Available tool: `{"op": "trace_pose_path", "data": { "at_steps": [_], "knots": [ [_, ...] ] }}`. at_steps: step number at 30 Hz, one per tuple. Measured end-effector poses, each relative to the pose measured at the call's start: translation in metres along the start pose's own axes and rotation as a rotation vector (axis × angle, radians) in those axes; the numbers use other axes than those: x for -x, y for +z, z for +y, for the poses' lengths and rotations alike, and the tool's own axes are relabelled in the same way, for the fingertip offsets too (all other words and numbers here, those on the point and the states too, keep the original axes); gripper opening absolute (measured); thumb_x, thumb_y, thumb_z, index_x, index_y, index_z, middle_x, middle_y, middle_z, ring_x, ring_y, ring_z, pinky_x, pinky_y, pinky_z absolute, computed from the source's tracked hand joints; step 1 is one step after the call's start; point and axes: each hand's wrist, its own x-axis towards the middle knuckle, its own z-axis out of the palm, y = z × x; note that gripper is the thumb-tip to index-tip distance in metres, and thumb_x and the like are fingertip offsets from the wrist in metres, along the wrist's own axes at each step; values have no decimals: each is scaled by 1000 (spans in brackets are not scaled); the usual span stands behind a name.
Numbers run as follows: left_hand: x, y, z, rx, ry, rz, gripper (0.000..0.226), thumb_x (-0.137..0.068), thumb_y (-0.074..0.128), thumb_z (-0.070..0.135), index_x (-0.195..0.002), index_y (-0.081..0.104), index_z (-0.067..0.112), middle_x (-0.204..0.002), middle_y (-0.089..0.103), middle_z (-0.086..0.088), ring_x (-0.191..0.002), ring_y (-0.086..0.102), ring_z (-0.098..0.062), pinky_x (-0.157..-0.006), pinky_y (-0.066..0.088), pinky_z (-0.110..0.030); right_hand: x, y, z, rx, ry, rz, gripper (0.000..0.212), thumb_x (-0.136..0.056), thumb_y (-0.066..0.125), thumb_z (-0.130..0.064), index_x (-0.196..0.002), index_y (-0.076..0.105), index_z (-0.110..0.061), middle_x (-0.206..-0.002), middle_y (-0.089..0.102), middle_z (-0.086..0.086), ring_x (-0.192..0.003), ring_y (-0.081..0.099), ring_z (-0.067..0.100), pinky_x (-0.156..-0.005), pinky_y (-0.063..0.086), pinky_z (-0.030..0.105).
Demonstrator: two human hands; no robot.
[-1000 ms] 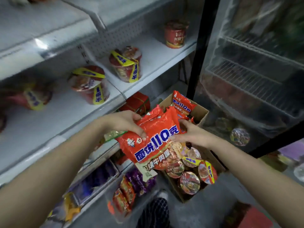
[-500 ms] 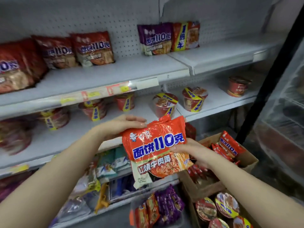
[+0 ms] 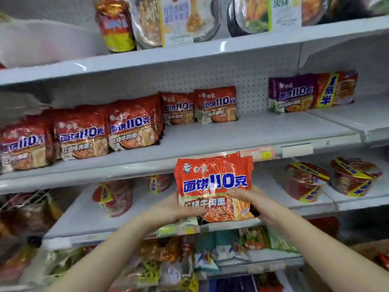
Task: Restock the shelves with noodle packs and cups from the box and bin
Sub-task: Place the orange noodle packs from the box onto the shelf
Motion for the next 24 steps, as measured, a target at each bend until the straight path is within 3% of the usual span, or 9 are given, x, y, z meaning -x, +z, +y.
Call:
{"op": "trace_pose_path", "data": {
  "at_steps": [2,4,7,11,13,15,20,24],
  "knots": [
    [8,-40,4,-30,25,39,58,-80,81,26,-131,53,25,-118,72,8,-109,67,-7,-100,51,-30,-24,33,-13,18,-22,-16,73,-61,86,-54,-120,58,-19,-99,75,-2,-90,72,4,-79,55,22],
    [14,-79,4,-21,38,73,63,-77,84,34,-131,53,26,-121,71,6,-113,67,-14,-105,49,-41,-43,61,-30,14,-52,-54,62,-72,80,-45,-122,56,-17,-97,74,-4,-83,71,-1,-68,54,15],
    [13,-127,8,17,83,149,74,-64,88,51,-127,56,28,-119,72,6,-111,67,-16,-104,48,-46,-65,82,-60,-15,-70,-113,73,-66,88,-39,-126,52,-20,-110,74,1,-102,70,18,-81,57,29],
    [-2,-171,30,31,177,201,61,-75,83,39,-127,55,24,-117,72,5,-108,69,-16,-97,54,-44,-93,85,-105,206,-76,-275,71,-70,86,-23,-132,52,-18,-126,67,4,-118,63,22,-99,51,37],
    [-18,-187,38,-1,207,225,65,-73,85,41,-128,53,25,-116,73,6,-107,69,-15,-100,52,-44,-108,82,-123,375,-92,-231,61,-74,84,-14,-127,54,-22,-119,70,-5,-113,66,14,-97,52,31],
    [-37,-196,43,-72,225,249,63,-74,83,44,-127,53,27,-114,73,10,-106,69,-10,-102,51,-40,-126,75,-137,479,-136,-138,52,-76,80,-3,-118,58,-24,-106,74,-13,-101,69,6,-85,54,20],
    [-100,-201,48,-197,230,243,68,-68,89,41,-125,54,30,-112,72,14,-104,68,-6,-101,51,-37,-179,38,-148,670,-153,-11,67,-64,91,-15,-120,56,-29,-110,72,-11,-103,68,7,-98,51,35],
    [-162,-191,41,-325,229,339,91,-58,94,40,-131,41,30,-128,59,10,-117,58,-11,-107,45,-36,-223,9,-138,800,-142,44,70,-61,92,-16,-116,54,-35,-108,71,-14,-101,66,-1,-97,51,29]
  ]
}}
